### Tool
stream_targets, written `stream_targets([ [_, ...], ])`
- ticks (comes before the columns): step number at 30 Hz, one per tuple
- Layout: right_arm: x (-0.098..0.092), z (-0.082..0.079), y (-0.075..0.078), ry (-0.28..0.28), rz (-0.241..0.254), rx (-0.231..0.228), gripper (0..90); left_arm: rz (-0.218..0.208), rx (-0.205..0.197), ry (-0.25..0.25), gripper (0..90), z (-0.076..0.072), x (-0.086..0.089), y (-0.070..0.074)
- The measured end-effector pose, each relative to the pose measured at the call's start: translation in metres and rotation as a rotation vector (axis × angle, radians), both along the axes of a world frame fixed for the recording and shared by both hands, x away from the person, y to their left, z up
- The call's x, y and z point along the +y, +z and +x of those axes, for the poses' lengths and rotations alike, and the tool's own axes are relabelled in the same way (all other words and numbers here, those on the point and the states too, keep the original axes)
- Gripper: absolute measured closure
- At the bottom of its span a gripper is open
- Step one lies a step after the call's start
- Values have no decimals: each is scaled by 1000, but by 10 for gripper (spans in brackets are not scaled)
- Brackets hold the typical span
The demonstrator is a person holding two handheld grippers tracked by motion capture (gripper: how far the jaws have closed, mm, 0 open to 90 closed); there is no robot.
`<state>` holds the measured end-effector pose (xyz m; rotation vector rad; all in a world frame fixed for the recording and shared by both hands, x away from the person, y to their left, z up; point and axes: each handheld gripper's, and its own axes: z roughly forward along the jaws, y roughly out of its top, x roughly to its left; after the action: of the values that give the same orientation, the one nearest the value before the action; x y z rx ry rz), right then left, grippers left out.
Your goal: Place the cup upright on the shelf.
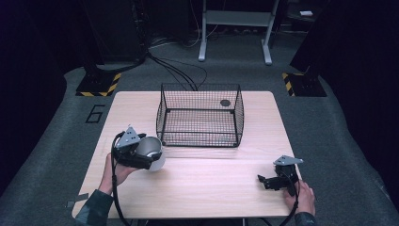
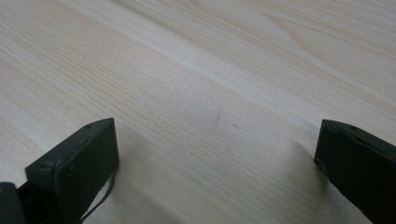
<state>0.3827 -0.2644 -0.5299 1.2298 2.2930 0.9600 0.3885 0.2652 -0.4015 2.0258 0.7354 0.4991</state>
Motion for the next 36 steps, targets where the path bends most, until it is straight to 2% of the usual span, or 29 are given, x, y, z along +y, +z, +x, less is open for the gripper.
stream_targets([
  [5, 0, 0, 0, 0, 0, 0, 0, -3, 10, -35, 63, 2, -12, 6],
  [15, 0, 0, 0, 1, 0, 0, 0, 5, 5, -87, 63, 8, -33, 16],
  [20, 0, 0, 0, 1, 0, -1, 0, 11, -2, -98, 63, 10, -40, 18],
  [22, 0, 0, 0, 0, 0, 0, 0, 9, 7, -106, 63, 11, -43, 20],
  [26, 0, 0, 0, -1, 2, 2, 0, 18, -6, -118, 63, 15, -50, 24],
  [34, 0, 0, 0, 2, 1, 3, 0, 6, -5, -139, 63, 23, -61, 33],
  [36, 0, 0, 0, -1, 3, 3, 0, 7, -16, -141, 63, 26, -64, 36],
])
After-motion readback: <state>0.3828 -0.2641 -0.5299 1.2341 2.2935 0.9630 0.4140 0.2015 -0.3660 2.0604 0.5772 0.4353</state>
